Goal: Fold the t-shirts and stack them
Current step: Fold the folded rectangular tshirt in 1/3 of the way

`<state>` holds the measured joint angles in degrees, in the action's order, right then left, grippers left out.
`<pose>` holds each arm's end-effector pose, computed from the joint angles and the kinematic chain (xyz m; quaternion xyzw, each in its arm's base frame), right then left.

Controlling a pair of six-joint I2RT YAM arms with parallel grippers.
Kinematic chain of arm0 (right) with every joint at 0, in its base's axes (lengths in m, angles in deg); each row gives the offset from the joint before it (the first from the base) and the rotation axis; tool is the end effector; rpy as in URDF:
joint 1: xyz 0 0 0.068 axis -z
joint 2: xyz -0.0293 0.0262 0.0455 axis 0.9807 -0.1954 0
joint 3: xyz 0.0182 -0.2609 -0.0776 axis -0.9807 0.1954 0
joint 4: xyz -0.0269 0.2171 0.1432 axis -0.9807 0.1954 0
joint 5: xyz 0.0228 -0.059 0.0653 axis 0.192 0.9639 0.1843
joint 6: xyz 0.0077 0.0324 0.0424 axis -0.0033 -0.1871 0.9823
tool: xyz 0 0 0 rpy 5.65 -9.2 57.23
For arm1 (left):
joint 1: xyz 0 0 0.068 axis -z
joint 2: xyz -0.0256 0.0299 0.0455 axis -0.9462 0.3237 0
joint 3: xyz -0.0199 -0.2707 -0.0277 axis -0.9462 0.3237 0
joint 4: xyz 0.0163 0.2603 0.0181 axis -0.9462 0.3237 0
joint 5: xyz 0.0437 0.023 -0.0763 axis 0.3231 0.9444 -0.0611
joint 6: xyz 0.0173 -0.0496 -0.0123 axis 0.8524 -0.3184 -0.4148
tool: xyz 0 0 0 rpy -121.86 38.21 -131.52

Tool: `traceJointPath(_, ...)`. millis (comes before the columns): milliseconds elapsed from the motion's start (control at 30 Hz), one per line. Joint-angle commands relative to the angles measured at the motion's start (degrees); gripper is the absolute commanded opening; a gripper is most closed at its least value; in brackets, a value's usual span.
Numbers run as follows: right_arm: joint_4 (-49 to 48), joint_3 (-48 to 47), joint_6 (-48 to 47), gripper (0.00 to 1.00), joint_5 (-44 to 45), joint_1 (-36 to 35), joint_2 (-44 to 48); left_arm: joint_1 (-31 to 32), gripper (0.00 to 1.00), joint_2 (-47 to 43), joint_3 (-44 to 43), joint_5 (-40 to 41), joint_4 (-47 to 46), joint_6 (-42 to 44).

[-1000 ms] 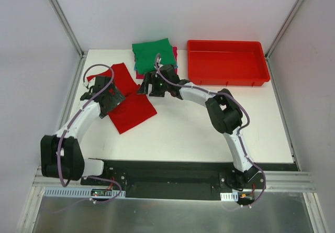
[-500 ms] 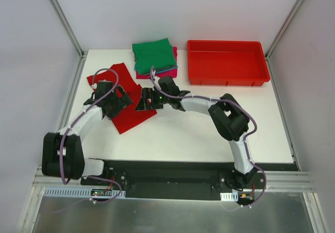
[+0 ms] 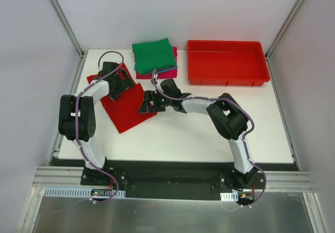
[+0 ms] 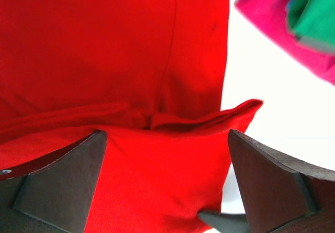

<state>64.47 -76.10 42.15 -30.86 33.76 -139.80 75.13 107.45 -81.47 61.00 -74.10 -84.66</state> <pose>0.3248 0.3487 0.1642 -0.2992 0.7828 0.4524 0.3049 0.3822 -0.0296 0.2004 -0.2559 0.8884 -0.1695 0.3413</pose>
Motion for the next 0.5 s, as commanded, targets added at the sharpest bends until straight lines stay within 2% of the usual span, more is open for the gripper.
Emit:
traceJointPath(0, -2.69, 0.88, 0.25, 0.96, -1.46, 0.23, -0.97, -1.72, 0.99, 4.29, -8.01, 4.10, -0.18, 2.73)
traceJointPath(167, -2.68, 0.88, 1.13, 0.96, -1.99, 0.32, -2.11, -1.81, 0.99, 9.83, -11.54, 1.20, 0.61, 3.17)
traceJointPath(467, -2.24, 5.71, 1.93, 0.96, -1.20, -0.29, 0.17, -1.55, 0.99, 9.06, -6.19, -2.05, 0.79, 0.63)
